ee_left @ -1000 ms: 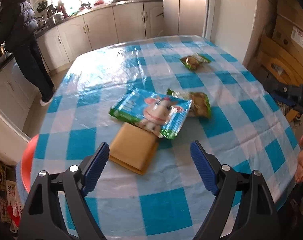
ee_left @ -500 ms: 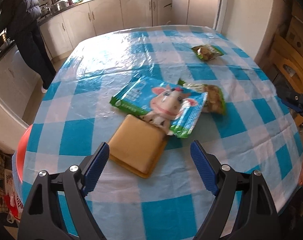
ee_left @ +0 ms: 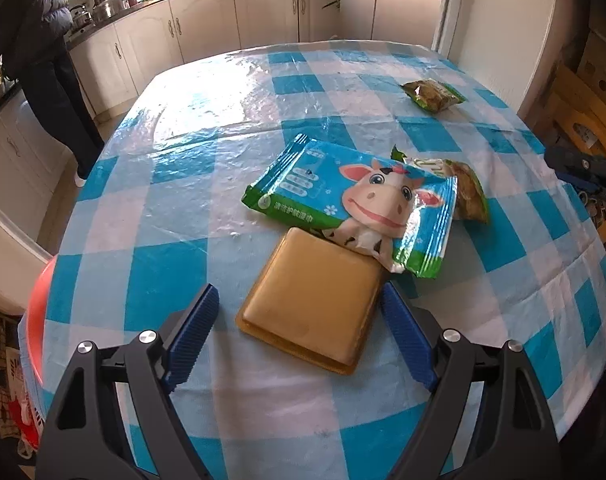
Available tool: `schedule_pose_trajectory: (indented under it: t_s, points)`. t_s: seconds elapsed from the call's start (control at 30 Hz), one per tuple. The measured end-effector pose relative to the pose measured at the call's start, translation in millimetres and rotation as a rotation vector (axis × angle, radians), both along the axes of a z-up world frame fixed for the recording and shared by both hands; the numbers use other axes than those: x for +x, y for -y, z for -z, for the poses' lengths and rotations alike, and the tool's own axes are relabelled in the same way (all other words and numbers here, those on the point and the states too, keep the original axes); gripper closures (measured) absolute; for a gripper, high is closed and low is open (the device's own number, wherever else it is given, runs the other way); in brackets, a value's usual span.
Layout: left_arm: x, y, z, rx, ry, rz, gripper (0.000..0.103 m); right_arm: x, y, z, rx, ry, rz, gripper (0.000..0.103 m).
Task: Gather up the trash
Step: 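Grasp the tan pad with the left tool while the right tool grasps the green snack packet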
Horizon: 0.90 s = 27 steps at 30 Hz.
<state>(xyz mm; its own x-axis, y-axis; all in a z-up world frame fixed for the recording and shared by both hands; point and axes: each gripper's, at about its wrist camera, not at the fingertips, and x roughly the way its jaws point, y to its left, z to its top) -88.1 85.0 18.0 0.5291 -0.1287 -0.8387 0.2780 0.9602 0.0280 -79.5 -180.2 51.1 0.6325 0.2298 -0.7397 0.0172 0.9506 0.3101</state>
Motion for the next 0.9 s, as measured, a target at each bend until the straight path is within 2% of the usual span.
schedule_pose_trajectory:
  t_s: [0.23, 0.37, 0.67, 0.9]
  points:
    - [0.4, -0.8, 0.9, -0.011, 0.025, 0.015, 0.021, 33.9, -3.0, -0.5, -0.049, -0.002, -0.01, 0.013]
    - [-2.8, 2.5, -1.1, -0.021, 0.052, 0.02, 0.037, 60.2, 0.8, 4.0, -0.069, -0.016, -0.005, 0.013]
    - [-5.0, 3.2, -1.1, -0.039, 0.078, 0.0, 0.04, 124.8, -12.0, 14.8, -0.11, -0.046, -0.068, 0.013]
    - [-6.1, -3.3, -3.2, -0.081, 0.067, -0.016, 0.041, 159.2, -28.4, 26.0, -0.218, -0.043, -0.114, 0.013]
